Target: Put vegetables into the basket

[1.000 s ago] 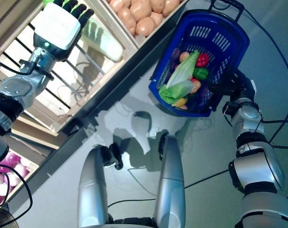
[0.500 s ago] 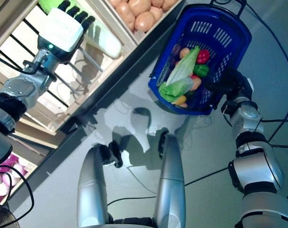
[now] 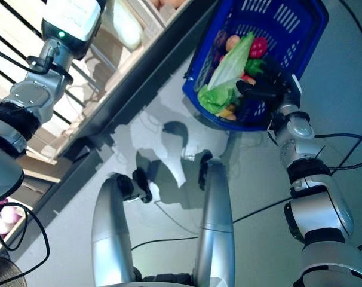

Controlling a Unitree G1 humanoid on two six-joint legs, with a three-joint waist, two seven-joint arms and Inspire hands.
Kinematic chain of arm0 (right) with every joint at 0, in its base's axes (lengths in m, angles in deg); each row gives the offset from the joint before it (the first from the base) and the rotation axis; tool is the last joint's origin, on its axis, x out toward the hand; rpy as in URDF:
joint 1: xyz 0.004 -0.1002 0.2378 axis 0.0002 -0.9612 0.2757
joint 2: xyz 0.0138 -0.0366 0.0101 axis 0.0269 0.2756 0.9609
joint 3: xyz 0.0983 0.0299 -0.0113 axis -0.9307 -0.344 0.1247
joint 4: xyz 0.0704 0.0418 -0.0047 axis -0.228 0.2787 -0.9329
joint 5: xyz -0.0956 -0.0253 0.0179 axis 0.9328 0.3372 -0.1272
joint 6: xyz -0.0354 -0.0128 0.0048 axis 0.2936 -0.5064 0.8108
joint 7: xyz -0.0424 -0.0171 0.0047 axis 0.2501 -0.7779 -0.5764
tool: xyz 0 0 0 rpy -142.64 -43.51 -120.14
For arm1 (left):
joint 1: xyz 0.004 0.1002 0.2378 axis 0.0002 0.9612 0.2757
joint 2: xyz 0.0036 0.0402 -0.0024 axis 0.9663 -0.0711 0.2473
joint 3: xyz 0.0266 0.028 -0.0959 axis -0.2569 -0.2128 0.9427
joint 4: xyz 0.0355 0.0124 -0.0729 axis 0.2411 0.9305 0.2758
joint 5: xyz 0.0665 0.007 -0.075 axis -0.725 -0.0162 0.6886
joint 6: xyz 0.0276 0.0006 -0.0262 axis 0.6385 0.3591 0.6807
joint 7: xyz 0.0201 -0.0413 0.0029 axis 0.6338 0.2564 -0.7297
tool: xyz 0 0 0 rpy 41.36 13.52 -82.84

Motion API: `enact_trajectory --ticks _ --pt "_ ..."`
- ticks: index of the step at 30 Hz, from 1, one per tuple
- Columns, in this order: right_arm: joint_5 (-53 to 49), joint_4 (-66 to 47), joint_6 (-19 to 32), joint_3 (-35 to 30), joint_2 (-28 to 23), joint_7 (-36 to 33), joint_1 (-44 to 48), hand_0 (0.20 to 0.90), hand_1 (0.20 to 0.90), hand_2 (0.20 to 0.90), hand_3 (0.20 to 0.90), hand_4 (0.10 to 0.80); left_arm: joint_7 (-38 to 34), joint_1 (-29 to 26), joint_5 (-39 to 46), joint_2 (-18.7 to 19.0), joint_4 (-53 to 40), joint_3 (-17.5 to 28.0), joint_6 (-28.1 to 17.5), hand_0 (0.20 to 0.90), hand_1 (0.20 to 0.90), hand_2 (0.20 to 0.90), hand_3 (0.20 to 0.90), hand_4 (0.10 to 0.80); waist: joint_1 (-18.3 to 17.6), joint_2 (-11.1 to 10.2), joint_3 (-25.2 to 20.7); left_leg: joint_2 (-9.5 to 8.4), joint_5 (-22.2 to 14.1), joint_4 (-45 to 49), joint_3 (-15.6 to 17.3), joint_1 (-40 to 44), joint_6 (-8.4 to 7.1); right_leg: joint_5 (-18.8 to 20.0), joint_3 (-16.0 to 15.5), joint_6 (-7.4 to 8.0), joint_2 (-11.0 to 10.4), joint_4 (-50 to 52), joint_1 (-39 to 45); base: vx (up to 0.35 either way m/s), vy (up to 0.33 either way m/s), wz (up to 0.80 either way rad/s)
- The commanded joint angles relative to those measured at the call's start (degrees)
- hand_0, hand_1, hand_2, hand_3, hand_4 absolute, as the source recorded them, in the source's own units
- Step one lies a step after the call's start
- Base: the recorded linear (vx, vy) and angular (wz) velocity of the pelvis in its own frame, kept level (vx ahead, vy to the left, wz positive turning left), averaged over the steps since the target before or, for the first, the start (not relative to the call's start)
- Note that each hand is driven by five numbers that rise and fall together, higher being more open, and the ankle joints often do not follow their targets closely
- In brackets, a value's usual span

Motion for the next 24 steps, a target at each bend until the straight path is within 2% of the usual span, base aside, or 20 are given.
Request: enact_trajectory --ticks 1,5,9,11,15,19,22,23,24 --pt "-5.1 -2.0 5.2 -1.8 -0.1 -0.4 4.0 0.900 0.900 0.900 0.900 0.800 -0.8 -9.3 -6.5 1.1 3.4 -1.7 0.2 0.900 0.900 0.900 0.900 0.800 -3.4 -1.2 -0.2 1.75 -0.1 -1.7 -4.8 -3.4 -5.85 7.2 0.9 3.26 -6.1 -7.6 1.6 0.000 0.000 0.00" --pt "-5.2 -1.7 5.9 -1.3 0.3 0.0 4.3 0.900 0.900 0.900 0.900 0.800 -1.2 -9.4 -9.5 0.5 3.4 -2.5 -2.0 0.900 0.900 0.900 0.900 0.800 -3.4 -1.0 -0.2 1.64 -0.4 -1.0 -4.9 -4.4 -5.63 7.0 1.0 3.18 -6.2 -7.0 0.6 0.000 0.000 0.00" --pt "-5.0 -2.5 6.3 -0.9 0.1 0.1 4.7 0.900 0.900 0.900 0.900 0.800 0.1 -9.7 -11.7 0.7 2.2 -3.7 -7.1 0.900 0.900 0.900 0.900 0.800 -3.4 -0.5 -0.2 1.71 -0.3 -0.8 -4.6 -4.9 -5.51 7.1 1.0 3.04 -6.5 -7.1 0.2 0.000 0.000 0.00" --pt "-4.9 -3.3 6.2 -0.9 0.0 -0.3 4.7 0.900 0.900 0.900 0.900 0.800 3.6 -10.0 -10.6 0.8 1.8 -4.2 -9.6 0.900 0.900 0.900 0.900 0.800 -3.5 -0.4 -0.2 1.76 -0.2 -0.8 -4.4 -5.1 -5.44 7.2 1.0 3.04 -6.5 -7.1 0.0 0.000 0.000 0.00" --pt "-4.6 -3.7 5.8 -1.1 -0.3 -0.3 5.6 0.900 0.900 0.900 0.900 0.800 15.8 -10.0 -5.2 0.4 2.0 -5.0 -7.7 0.900 0.900 0.900 0.900 0.800 -3.6 -0.2 -0.2 1.70 0.2 -1.1 -4.0 -5.6 -5.36 7.6 1.1 3.18 -6.5 -7.5 -0.5 0.000 0.007 0.01" --pt "-5.3 -3.1 5.4 -1.1 -0.4 -0.7 6.7 0.900 0.900 0.900 0.900 0.800 27.5 -9.4 2.7 -0.4 4.4 -4.4 -1.4 0.900 0.900 0.900 0.900 0.800 -3.8 -0.2 -0.2 1.62 0.5 -1.1 -3.7 -6.0 -5.02 8.0 1.3 3.20 -6.2 -7.7 -0.9 0.000 0.006 0.02" --pt "-6.2 -1.9 5.5 -1.5 0.0 -0.3 7.5 0.900 0.900 0.900 0.900 0.800 32.5 -8.2 5.6 -1.4 6.8 -2.7 2.1 0.900 0.900 0.900 0.900 0.800 -3.8 -0.4 -0.2 1.51 0.9 -1.9 -3.4 -5.5 -4.88 8.3 1.0 3.18 -6.1 -8.3 -0.6 -0.003 0.003 -0.02" --pt "-6.2 -1.7 5.5 -1.5 0.1 -0.2 7.6 0.900 0.900 0.900 0.900 0.800 32.4 -8.0 5.9 -1.6 7.1 -2.4 2.5 0.427 0.427 0.427 0.427 0.485 -3.8 -0.4 -0.2 1.51 0.9 -2.1 -3.4 -5.4 -4.86 8.3 0.9 3.19 -6.1 -8.4 -0.5 -0.006 0.027 -0.06" --pt "-6.0 -1.5 5.3 -1.7 0.2 0.1 8.0 0.900 0.900 0.900 0.900 0.800 30.4 -7.6 7.6 -2.0 8.3 -1.2 2.7 0.300 0.300 0.300 0.300 0.400 -3.9 -0.5 -0.2 1.47 1.1 -2.7 -3.0 -4.7 -4.82 8.5 0.7 3.11 -6.0 -8.9 0.2 -0.005 0.033 -0.06"
